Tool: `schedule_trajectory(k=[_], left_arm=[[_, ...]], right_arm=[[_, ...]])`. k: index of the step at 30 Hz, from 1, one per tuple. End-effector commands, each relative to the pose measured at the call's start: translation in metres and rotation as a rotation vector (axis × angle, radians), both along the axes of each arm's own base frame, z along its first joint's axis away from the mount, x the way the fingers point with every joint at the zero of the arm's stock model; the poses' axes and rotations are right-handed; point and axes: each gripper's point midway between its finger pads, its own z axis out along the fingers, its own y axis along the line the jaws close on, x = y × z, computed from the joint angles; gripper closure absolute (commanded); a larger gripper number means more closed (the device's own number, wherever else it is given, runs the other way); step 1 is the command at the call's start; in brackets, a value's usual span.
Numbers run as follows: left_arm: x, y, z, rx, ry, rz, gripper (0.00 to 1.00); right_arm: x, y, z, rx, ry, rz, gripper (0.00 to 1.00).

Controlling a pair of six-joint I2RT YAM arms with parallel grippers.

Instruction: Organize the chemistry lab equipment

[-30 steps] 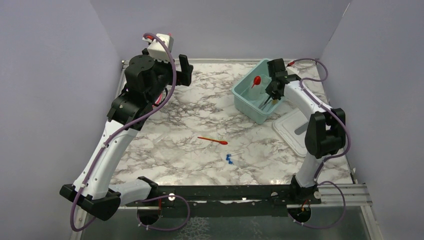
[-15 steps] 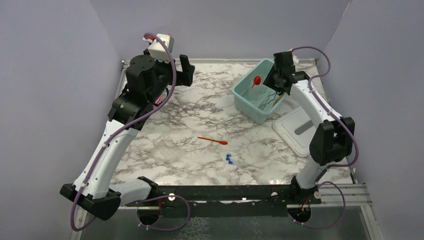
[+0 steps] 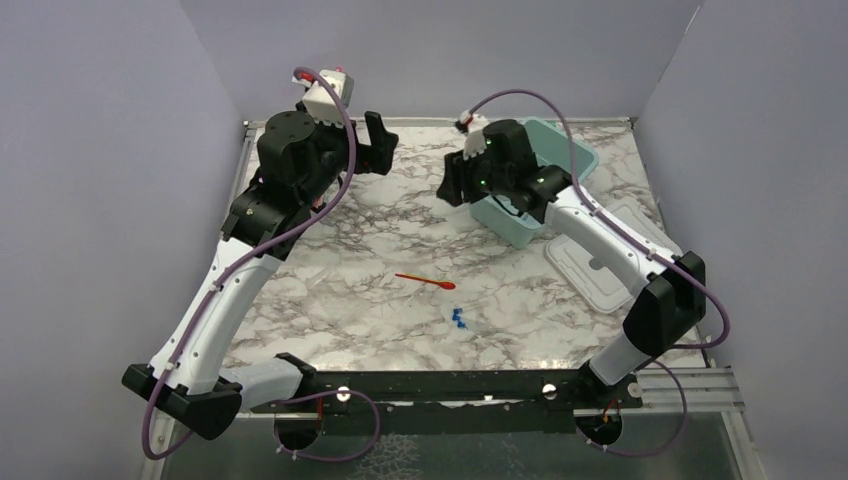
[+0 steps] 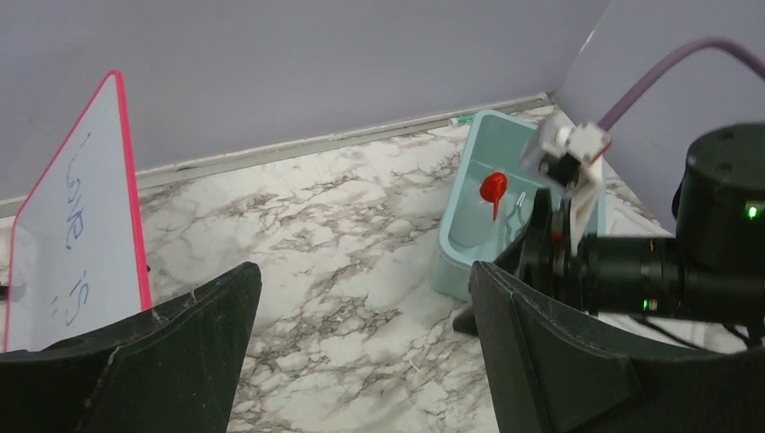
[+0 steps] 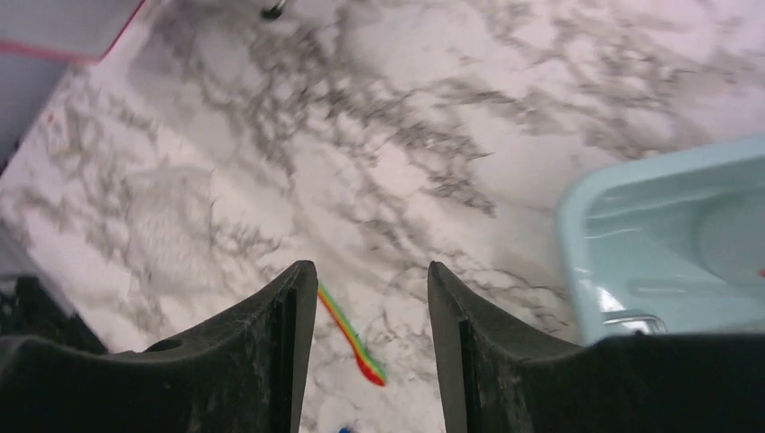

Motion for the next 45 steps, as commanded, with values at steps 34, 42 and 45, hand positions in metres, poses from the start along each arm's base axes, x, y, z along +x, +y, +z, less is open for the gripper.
schedule_trajectory(k=[34, 42, 45], left_arm=[[-0.003, 0.027, 0.020, -0.054, -0.079, 0.133, 0.12], [-0.003, 0.027, 0.018, -0.052, -0.076, 0.133, 0.11], [-0.003, 0.027, 0.019, -0.055, -0.078, 0.132, 0.11]], right_arm=[[-0.114, 0.063, -0.229, -0.593, 0.312, 0.574, 0.59], [-0.118, 0.047, -0.243, -0.668, 0.338, 0.569, 0.68], [-0.120, 0.044, -0.249, -0.683, 0.349, 0.569, 0.78]])
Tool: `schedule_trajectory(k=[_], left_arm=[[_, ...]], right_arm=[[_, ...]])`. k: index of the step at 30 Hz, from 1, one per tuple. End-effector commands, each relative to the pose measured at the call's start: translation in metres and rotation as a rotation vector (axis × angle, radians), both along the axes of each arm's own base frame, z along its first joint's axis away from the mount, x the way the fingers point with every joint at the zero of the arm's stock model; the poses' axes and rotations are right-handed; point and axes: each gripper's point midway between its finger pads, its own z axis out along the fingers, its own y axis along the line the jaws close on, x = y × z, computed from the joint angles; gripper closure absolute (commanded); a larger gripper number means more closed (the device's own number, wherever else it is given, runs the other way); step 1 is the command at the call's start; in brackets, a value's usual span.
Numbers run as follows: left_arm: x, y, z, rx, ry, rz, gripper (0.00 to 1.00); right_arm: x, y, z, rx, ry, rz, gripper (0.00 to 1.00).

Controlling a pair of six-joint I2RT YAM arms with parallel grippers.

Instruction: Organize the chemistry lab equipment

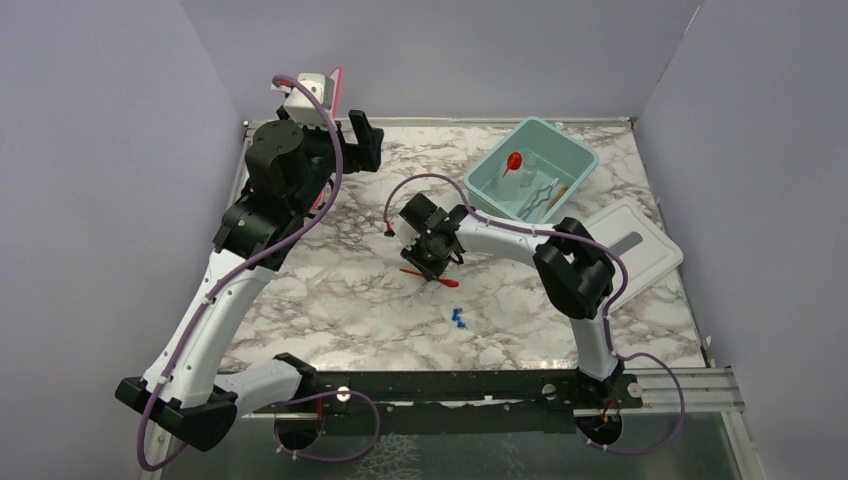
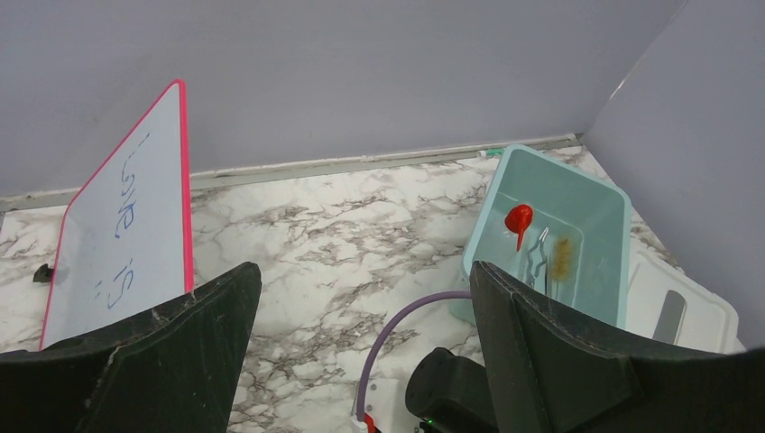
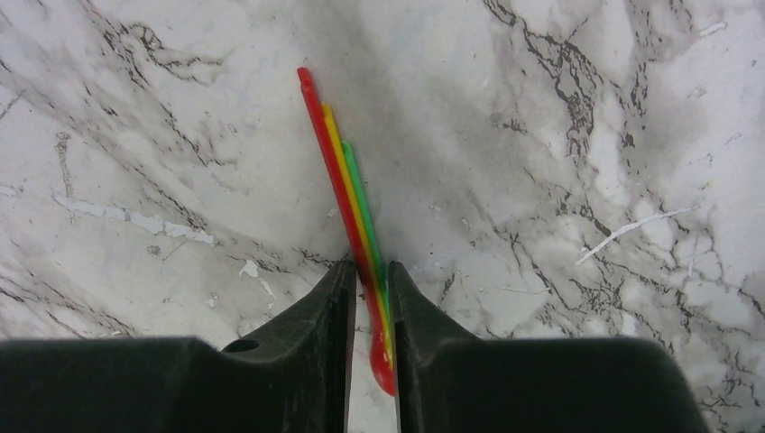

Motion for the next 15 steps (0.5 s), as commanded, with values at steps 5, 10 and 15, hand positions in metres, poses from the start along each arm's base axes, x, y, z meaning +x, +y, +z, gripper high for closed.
schedule_trajectory(k=[5, 10, 15], left_arm=[[-0.001, 0.001, 0.010, -0.013, -0.035, 0.004, 0.11], [0.000, 0.001, 0.011, -0.015, -0.038, 0.003, 0.11], [-0.001, 0.002, 0.013, -0.015, -0.041, 0.004, 0.12]], right_arm=[[-0.011, -0.017, -0.023, -0.090, 0.038, -0.009, 0.94], [0.012, 0.004, 0.016, 0.039, -0.077, -0.095, 0.99], [0.044, 0.025, 0.091, 0.252, -0.259, -0.226, 0.99]])
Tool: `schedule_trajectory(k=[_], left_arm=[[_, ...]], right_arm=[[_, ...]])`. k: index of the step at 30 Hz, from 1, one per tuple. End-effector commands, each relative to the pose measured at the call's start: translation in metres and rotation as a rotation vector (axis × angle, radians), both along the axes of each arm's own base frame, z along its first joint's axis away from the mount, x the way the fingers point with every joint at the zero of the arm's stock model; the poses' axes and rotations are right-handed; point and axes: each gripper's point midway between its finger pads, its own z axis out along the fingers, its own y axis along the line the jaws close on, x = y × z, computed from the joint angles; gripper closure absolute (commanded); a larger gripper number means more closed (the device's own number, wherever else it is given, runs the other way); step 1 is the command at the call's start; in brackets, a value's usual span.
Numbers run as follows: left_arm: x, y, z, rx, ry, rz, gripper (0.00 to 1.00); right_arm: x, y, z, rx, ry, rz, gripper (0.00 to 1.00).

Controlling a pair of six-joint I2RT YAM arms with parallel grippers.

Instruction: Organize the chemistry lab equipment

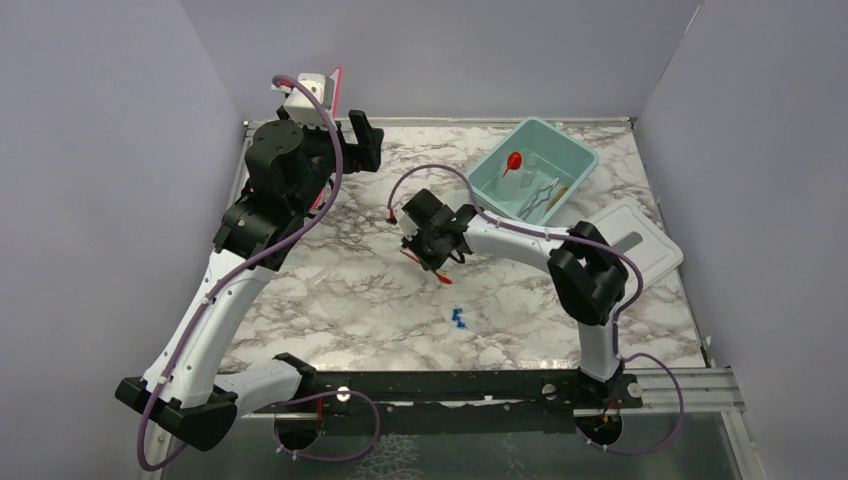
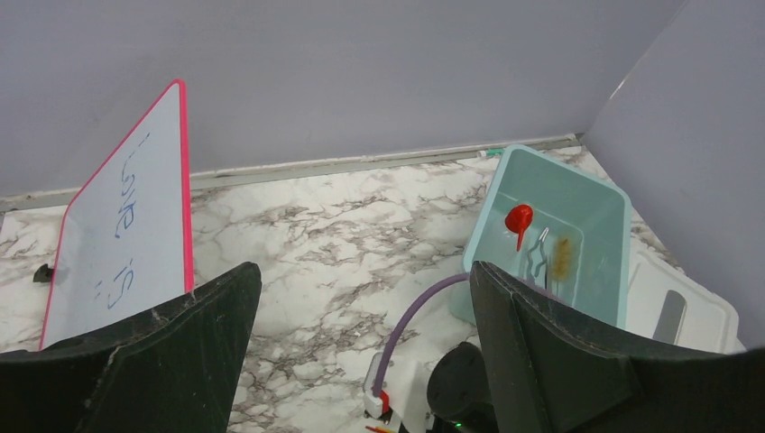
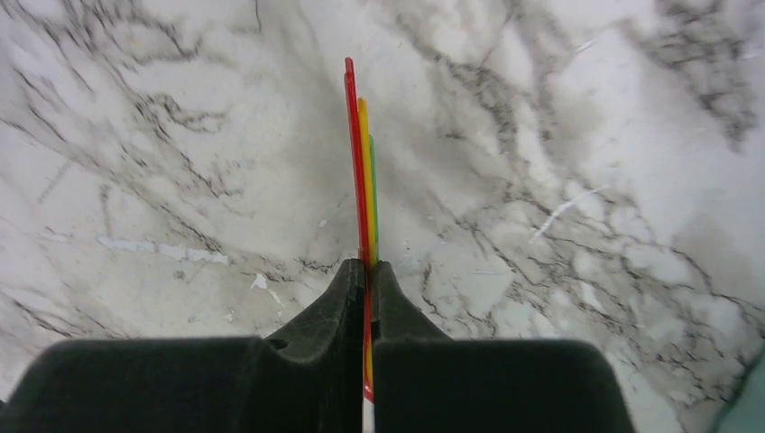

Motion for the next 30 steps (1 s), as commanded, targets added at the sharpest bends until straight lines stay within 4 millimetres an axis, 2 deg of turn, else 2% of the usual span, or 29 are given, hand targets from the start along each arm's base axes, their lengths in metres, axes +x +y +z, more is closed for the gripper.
schedule_trajectory(k=[1, 4, 8, 12, 15, 19, 23, 25, 30], left_arm=[[-0.001, 0.002, 0.013, -0.014, -0.041, 0.004, 0.11], [-0.001, 0.002, 0.014, -0.017, -0.043, 0.003, 0.11], [-0.001, 0.000, 0.011, -0.016, -0.037, -0.004, 0.12], [-0.002, -0.004, 0.009, -0.020, -0.034, -0.025, 0.12], [-0.003, -0.007, 0.008, -0.023, -0.033, -0.039, 0.11], [-0.003, -0.009, 0.007, -0.022, -0.032, -0.050, 0.11], [-0.004, -0.014, 0.003, -0.029, -0.024, -0.077, 0.11], [-0.005, -0.017, 0.002, -0.034, -0.021, -0.095, 0.11], [-0.006, -0.028, 0.000, -0.040, -0.019, -0.148, 0.11]], right_arm=[[0.039, 0.023, 0.090, 0.235, -0.237, -0.158, 0.99], [0.055, 0.017, 0.131, 0.317, -0.326, -0.268, 0.99], [0.079, -0.010, 0.181, 0.385, -0.436, -0.439, 0.99], [0.101, -0.056, 0.228, 0.449, -0.544, -0.656, 0.99], [0.113, -0.096, 0.251, 0.471, -0.614, -0.811, 0.99], [0.127, -0.162, 0.257, 0.440, -0.663, -1.040, 0.99], [0.137, -0.227, 0.235, 0.396, -0.601, -1.273, 0.99], [0.140, -0.246, 0.220, 0.379, -0.558, -1.343, 0.99], [0.146, -0.267, 0.189, 0.337, -0.487, -1.461, 0.99]])
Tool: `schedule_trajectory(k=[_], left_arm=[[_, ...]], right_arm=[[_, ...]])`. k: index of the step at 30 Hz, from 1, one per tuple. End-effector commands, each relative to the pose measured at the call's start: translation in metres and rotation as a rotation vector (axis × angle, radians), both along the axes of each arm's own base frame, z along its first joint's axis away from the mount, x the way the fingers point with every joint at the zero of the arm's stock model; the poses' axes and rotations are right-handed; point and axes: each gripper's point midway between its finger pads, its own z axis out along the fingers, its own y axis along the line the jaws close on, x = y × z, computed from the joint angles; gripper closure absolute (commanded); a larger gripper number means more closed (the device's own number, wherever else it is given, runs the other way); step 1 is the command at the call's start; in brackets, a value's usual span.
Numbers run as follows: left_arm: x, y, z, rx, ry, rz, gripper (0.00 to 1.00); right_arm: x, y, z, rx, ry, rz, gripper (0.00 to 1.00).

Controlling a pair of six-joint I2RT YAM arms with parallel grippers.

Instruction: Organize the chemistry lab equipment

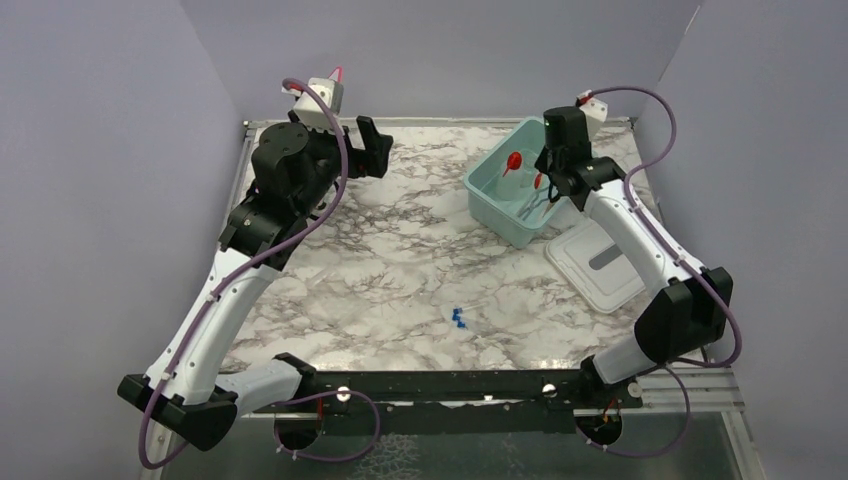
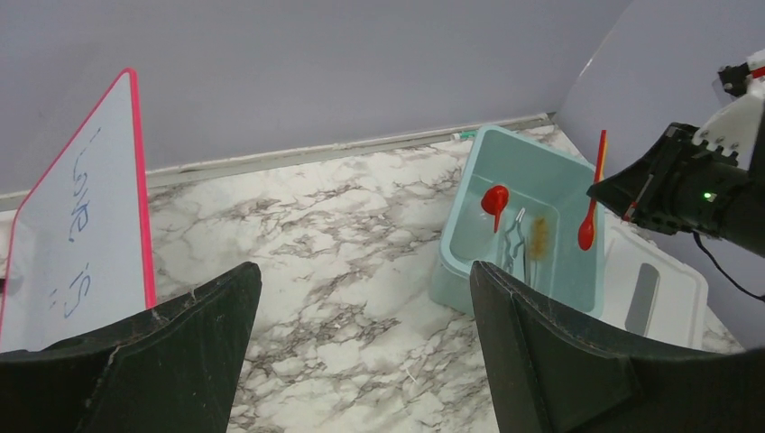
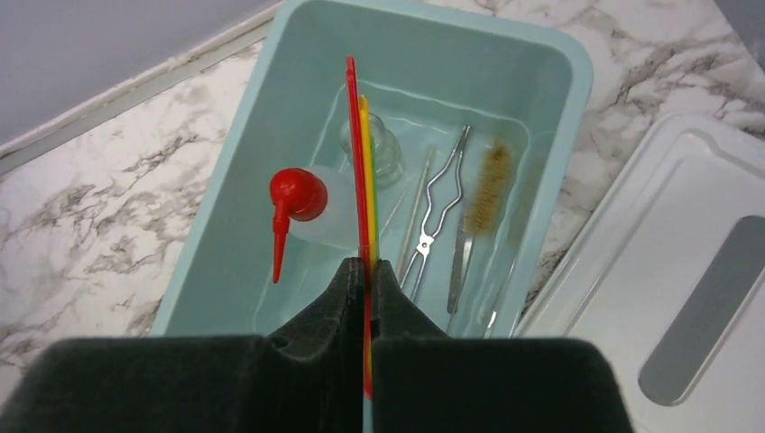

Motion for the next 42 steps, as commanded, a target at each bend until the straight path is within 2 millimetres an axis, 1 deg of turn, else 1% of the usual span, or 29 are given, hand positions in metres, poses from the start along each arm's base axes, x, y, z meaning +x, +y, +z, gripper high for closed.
schedule_trajectory(k=[1, 3, 7, 9, 11, 12, 14, 18, 20, 24, 26, 30, 33, 35, 37, 39, 42], left_arm=[[-0.004, -0.014, 0.011, -0.039, -0.031, -0.076, 0.12], [-0.006, -0.021, 0.009, -0.041, -0.025, -0.112, 0.11], [-0.006, -0.024, 0.007, -0.045, -0.016, -0.129, 0.11], [-0.005, -0.025, 0.006, -0.046, -0.012, -0.130, 0.12], [-0.005, -0.026, 0.005, -0.044, -0.009, -0.138, 0.12], [-0.006, -0.027, 0.005, -0.044, -0.008, -0.144, 0.11], [-0.006, -0.030, 0.003, -0.041, -0.003, -0.156, 0.12], [-0.007, -0.033, 0.000, -0.038, 0.003, -0.176, 0.12], [-0.007, -0.035, -0.001, -0.039, 0.007, -0.184, 0.11], [-0.008, -0.043, -0.007, -0.037, 0.018, -0.230, 0.12], [-0.015, -0.054, -0.010, -0.030, 0.015, -0.301, 0.12], [-0.040, -0.088, -0.022, -0.011, 0.012, -0.509, 0.13], [-0.061, -0.113, -0.042, 0.018, 0.028, -0.653, 0.16], [-0.073, -0.129, -0.062, 0.047, 0.054, -0.726, 0.20], [-0.082, -0.142, -0.084, 0.079, 0.089, -0.774, 0.26], [-0.090, -0.154, -0.110, 0.124, 0.122, -0.805, 0.30], [-0.096, -0.169, -0.159, 0.217, 0.186, -0.815, 0.36]], right_arm=[[-0.002, -0.013, -0.039, 0.056, 0.105, -0.120, 0.99], [0.000, -0.021, -0.053, 0.072, 0.135, -0.168, 0.99], [0.009, -0.025, -0.082, 0.094, 0.196, -0.207, 0.99], [0.012, -0.027, -0.092, 0.093, 0.220, -0.227, 0.97], [0.016, -0.028, -0.098, 0.086, 0.236, -0.238, 0.91], [0.018, -0.028, -0.097, 0.086, 0.236, -0.238, 0.86], [0.021, -0.026, -0.089, 0.086, 0.219, -0.215, 0.75], [0.026, -0.015, -0.061, 0.081, 0.158, -0.093, 0.63], [0.023, -0.012, -0.049, 0.074, 0.149, -0.042, 0.61], [0.008, -0.002, -0.031, 0.076, 0.140, 0.075, 0.60], [-0.001, 0.006, -0.025, 0.085, 0.126, 0.153, 0.58], [-0.020, 0.017, -0.016, 0.127, 0.107, 0.238, 0.58], [-0.033, 0.020, -0.017, 0.164, 0.110, 0.253, 0.58], [-0.041, 0.022, -0.019, 0.191, 0.119, 0.253, 0.58], [-0.049, 0.024, -0.018, 0.223, 0.122, 0.259, 0.58], [-0.058, 0.029, -0.018, 0.259, 0.125, 0.279, 0.58], [-0.071, 0.037, -0.012, 0.300, 0.100, 0.328, 0.58]])
